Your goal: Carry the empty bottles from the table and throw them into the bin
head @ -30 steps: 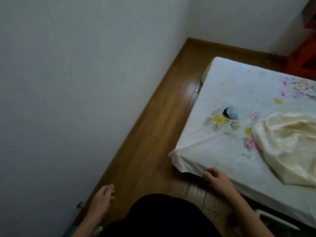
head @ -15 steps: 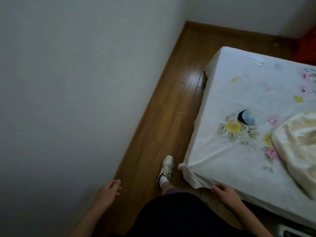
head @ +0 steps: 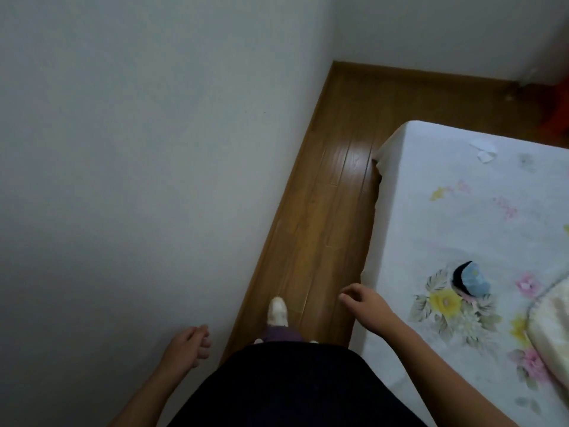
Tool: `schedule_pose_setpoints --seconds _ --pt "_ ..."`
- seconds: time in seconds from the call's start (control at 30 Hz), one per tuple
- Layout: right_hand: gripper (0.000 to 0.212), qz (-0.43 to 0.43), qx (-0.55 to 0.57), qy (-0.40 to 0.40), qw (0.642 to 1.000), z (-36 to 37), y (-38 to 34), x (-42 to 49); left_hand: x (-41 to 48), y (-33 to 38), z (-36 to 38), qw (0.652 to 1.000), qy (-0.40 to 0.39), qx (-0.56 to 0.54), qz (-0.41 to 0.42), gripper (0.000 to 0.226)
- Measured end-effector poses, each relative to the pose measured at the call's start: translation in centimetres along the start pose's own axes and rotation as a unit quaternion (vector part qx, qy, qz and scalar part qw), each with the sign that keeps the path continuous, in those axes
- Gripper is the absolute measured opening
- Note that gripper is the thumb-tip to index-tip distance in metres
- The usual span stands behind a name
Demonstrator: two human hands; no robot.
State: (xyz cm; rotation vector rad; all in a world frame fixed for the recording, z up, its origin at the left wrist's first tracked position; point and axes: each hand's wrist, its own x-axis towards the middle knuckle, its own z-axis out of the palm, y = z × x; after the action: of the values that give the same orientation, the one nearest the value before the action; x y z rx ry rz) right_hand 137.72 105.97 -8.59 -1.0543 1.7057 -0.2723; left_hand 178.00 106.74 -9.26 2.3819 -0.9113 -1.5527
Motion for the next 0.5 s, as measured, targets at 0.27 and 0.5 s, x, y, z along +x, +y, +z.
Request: schedule_pose_setpoints --seconds 0.27,0.5 --pt "0.026 0.089 0.037 0.052 0.994 -8.6 -1.0 10.1 11.4 18.2 4.3 0.995 -0.047 0.069 0.058 0.029" --pt "0.016 0.204 0.126 0.144 0.960 -16.8 -0.8 14.4 18.5 37.3 9.3 0.962 -0.132 0.194 0.141 0.028"
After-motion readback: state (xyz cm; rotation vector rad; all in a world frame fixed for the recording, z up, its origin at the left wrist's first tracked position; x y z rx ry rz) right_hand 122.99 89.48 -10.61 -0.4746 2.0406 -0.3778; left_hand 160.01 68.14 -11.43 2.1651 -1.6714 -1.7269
